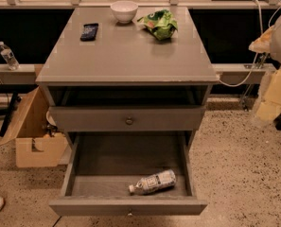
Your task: Pick blue plastic bottle from middle drawer and place on counter
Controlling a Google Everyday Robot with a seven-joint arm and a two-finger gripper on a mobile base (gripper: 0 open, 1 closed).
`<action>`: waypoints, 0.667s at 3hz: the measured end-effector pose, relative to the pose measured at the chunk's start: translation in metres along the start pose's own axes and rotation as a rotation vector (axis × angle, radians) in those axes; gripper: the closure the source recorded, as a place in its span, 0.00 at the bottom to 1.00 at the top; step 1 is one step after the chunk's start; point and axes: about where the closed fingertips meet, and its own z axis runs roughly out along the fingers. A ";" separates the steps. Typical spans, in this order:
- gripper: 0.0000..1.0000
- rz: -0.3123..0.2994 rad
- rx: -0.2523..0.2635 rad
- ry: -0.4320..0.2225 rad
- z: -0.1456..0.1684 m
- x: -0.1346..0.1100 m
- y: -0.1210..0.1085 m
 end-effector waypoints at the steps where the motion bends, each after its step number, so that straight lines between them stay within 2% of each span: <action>1: 0.00 -0.005 -0.013 -0.008 0.006 -0.003 0.002; 2: 0.00 -0.041 -0.110 -0.069 0.050 -0.023 0.017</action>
Offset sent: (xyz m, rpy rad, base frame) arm 0.0058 0.0647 -0.0960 0.1537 0.1794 0.1605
